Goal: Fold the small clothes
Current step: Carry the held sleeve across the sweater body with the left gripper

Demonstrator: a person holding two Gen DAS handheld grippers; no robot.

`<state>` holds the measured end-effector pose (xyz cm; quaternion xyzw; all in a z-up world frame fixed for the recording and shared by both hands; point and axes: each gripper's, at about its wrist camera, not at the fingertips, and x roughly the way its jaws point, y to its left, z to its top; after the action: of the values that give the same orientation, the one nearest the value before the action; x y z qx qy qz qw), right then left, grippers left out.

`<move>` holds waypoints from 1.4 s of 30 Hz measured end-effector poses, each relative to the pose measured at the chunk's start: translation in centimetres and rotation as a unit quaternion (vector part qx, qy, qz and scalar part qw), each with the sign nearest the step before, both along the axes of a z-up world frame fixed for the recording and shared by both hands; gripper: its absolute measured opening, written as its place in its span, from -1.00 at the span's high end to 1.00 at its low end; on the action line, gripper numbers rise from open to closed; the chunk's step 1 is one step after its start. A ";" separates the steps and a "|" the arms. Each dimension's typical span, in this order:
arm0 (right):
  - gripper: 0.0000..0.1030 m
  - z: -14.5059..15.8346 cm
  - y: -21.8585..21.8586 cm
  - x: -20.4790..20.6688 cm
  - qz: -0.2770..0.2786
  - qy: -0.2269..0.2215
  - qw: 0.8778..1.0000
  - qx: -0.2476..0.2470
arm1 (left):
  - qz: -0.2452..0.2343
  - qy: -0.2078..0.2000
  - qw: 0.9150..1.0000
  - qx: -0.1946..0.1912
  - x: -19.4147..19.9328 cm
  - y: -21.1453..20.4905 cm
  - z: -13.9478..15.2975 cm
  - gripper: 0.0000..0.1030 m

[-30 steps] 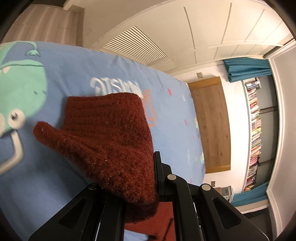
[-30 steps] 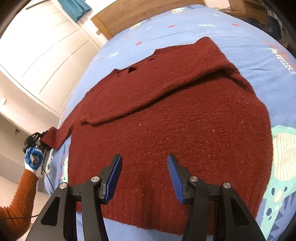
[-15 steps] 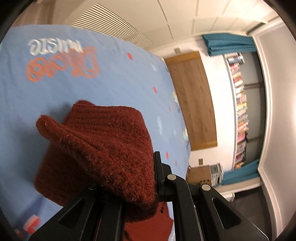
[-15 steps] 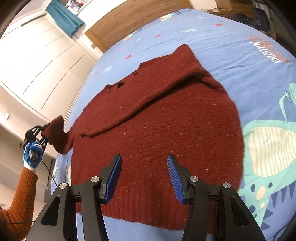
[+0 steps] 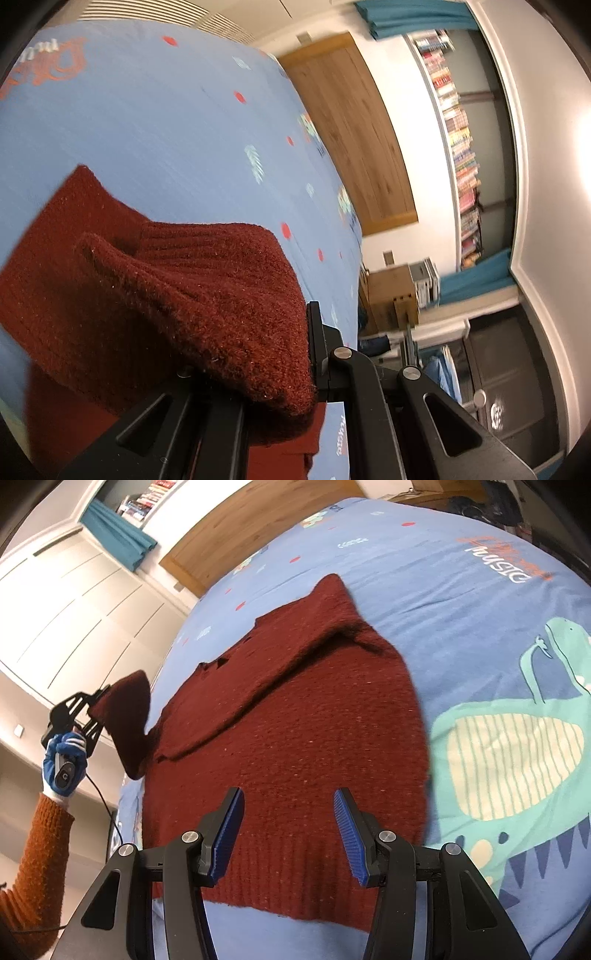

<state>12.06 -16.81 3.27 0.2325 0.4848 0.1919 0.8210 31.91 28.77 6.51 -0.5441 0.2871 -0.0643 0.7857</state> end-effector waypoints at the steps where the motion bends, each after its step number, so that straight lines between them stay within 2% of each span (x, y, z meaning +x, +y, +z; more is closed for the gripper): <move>1: -0.01 0.0 -0.2 0.0 -0.001 0.000 1.000 0.001 | -0.008 0.000 1.000 0.003 0.5 -0.9 0.1 0.91; 9: -0.01 -0.7 -1.9 -0.9 -0.010 0.006 1.000 0.011 | -0.084 0.012 0.996 0.030 3.3 -9.1 0.1 0.90; 16: -0.01 -1.5 -2.8 -1.3 -0.016 0.016 1.000 0.015 | -0.135 0.049 0.988 0.059 3.5 -14.2 -2.7 0.91; 21: -0.01 -2.1 -3.0 -1.2 -0.016 0.023 0.999 0.015 | -0.172 0.071 0.977 0.104 2.1 -16.8 -4.7 0.91; 26: -0.01 -3.0 -2.7 -0.8 -0.016 0.031 0.999 0.018 | -0.214 0.095 0.957 0.170 0.5 -19.1 -6.8 0.90; 29: -0.01 -3.3 -2.2 -0.6 -0.011 0.033 0.999 0.019 | -0.222 0.114 0.950 0.186 0.0 -20.2 -8.0 0.90; 32: -0.01 -3.3 -1.8 -0.6 -0.008 0.032 0.999 0.019 | -0.221 0.114 0.951 0.182 -1.2 -20.0 -8.4 0.83; 34: -0.01 -3.3 -1.8 -0.5 -0.008 0.032 0.999 0.019 | -0.217 0.111 0.955 0.170 -1.7 -19.7 -8.2 0.67; 38: -0.01 -3.5 -1.8 -0.4 -0.009 0.032 0.999 0.021 | -0.179 0.112 0.967 0.140 -2.1 -17.4 -7.8 0.36; 42: -0.01 -3.5 -1.8 -0.5 -0.008 0.031 0.999 0.022 | -0.131 0.121 0.980 0.091 -1.7 -14.4 -8.0 0.32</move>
<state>11.57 -18.57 -0.25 0.2601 0.5036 0.1886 0.8019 30.22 14.40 -1.49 -0.4320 0.4533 -0.0745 0.7761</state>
